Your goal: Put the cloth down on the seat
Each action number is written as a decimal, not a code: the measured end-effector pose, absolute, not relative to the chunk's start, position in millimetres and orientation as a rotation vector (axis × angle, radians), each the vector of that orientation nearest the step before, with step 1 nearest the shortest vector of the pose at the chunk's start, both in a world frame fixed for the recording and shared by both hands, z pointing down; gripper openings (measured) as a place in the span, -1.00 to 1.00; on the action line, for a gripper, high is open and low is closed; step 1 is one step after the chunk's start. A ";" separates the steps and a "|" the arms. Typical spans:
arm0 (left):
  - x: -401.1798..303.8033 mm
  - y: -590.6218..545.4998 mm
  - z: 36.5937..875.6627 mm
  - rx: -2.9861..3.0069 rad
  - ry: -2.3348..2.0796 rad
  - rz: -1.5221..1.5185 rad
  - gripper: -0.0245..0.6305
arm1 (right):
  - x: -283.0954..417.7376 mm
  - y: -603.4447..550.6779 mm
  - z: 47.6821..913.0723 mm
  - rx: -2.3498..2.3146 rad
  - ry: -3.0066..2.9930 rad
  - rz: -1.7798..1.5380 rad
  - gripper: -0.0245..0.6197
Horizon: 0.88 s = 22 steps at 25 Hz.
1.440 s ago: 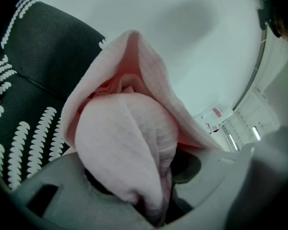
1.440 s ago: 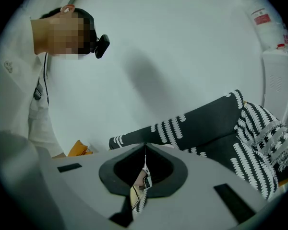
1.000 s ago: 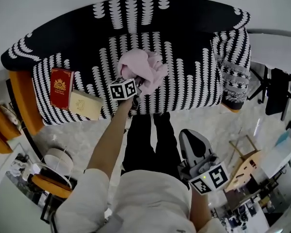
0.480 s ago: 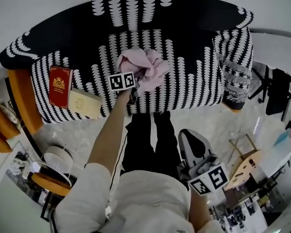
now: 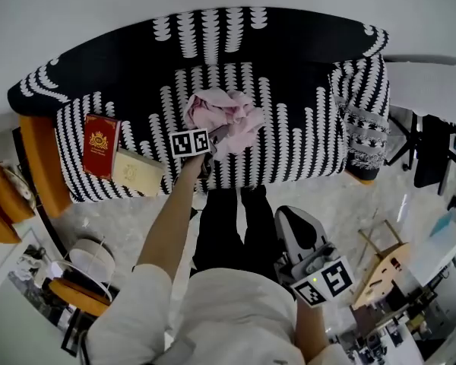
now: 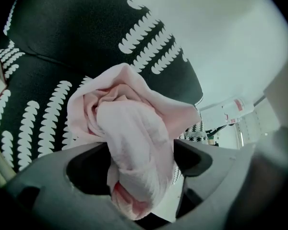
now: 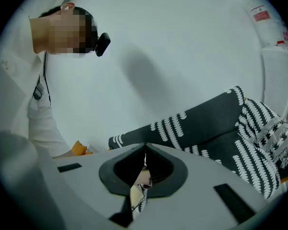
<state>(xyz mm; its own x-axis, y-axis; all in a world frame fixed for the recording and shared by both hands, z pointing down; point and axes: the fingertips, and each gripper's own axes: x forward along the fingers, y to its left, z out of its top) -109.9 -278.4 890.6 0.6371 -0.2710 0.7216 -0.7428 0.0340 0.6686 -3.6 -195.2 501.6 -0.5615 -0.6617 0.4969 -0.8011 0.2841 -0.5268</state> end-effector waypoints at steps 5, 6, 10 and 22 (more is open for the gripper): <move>-126.5 -280.7 883.3 1.545 -0.903 0.409 0.31 | -8.3 -196.8 503.1 1.353 -2.376 1.130 -0.89; -129.8 -280.4 882.3 1.543 -0.910 0.404 0.32 | -9.3 -197.1 501.8 1.349 -2.382 1.124 -0.89; -141.2 -281.8 871.1 1.535 -0.937 0.367 0.31 | -13.6 -198.6 493.4 1.332 -2.414 1.090 -0.89; -146.3 -250.6 804.9 1.581 -0.978 0.245 0.30 | -18.7 -180.7 455.2 1.251 -2.527 0.992 -0.89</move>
